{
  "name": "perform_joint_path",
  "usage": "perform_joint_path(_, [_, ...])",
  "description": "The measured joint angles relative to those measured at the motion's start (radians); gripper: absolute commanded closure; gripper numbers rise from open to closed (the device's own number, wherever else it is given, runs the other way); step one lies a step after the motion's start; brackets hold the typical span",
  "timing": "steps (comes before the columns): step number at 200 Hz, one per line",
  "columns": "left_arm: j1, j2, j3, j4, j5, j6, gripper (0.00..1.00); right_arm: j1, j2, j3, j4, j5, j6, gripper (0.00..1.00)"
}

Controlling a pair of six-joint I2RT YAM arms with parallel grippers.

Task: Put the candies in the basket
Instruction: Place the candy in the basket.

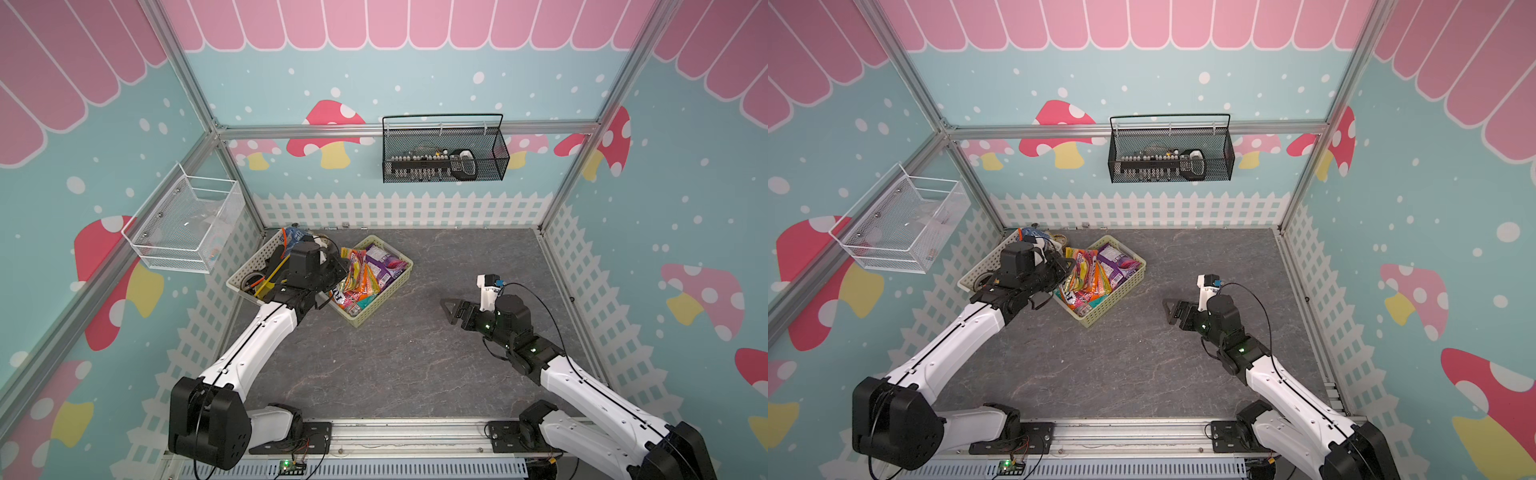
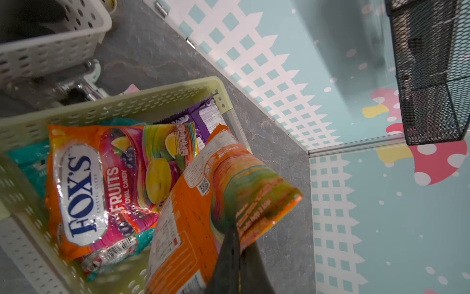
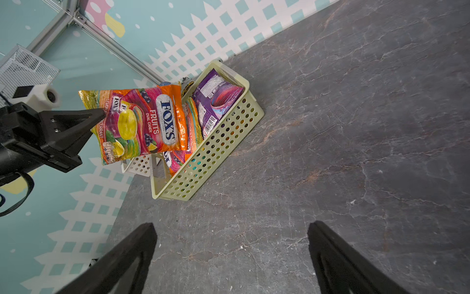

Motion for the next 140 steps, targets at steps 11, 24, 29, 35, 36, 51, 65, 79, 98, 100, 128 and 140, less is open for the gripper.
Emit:
perform_joint_path(11, [0.000, 0.008, 0.000, 0.010, 0.014, -0.037, 1.00, 0.000, 0.000, -0.003, 0.013, -0.005, 0.000, 0.01])
perform_joint_path(24, [0.000, 0.018, 0.000, 0.034, 0.029, -0.082, 1.00, 0.000, 0.000, -0.003, 0.025, -0.008, 0.000, 0.01])
perform_joint_path(29, [0.000, 0.021, 0.000, 0.045, 0.034, -0.099, 1.00, 0.000, 0.000, -0.003, 0.029, -0.010, 0.000, 0.01])
perform_joint_path(35, [0.000, 0.027, 0.000, 0.059, 0.039, -0.121, 1.00, 0.000, 0.000, -0.003, 0.031, -0.010, -0.001, 0.01])
perform_joint_path(36, [0.000, 0.029, 0.000, 0.064, 0.040, -0.125, 1.00, 0.000, 0.000, -0.003, 0.032, -0.010, -0.001, 0.01])
perform_joint_path(51, [0.000, 0.053, 0.000, 0.107, 0.045, -0.176, 1.00, 0.000, 0.000, -0.003, 0.034, -0.010, -0.004, 0.01])
perform_joint_path(65, [0.001, 0.086, -0.002, 0.145, 0.046, -0.219, 1.00, 0.000, 0.000, -0.003, 0.034, -0.010, -0.008, 0.01])
perform_joint_path(79, [0.002, 0.114, -0.021, 0.185, 0.042, -0.254, 1.00, 0.000, 0.000, -0.003, 0.034, -0.010, -0.012, 0.01])
perform_joint_path(98, [0.008, 0.142, -0.075, 0.229, 0.027, -0.289, 1.00, 0.000, -0.003, -0.003, 0.034, -0.010, -0.016, 0.02])
perform_joint_path(100, [0.008, 0.144, -0.080, 0.232, 0.025, -0.292, 1.00, 0.000, -0.004, -0.003, 0.034, -0.010, -0.017, 0.01])
perform_joint_path(128, [0.035, 0.158, -0.131, 0.257, -0.004, -0.303, 0.95, 0.000, -0.013, -0.003, 0.034, -0.005, -0.021, 0.02])
perform_joint_path(140, [0.051, 0.158, -0.151, 0.267, -0.009, -0.302, 0.90, 0.000, -0.014, -0.003, 0.034, -0.003, -0.023, 0.02])
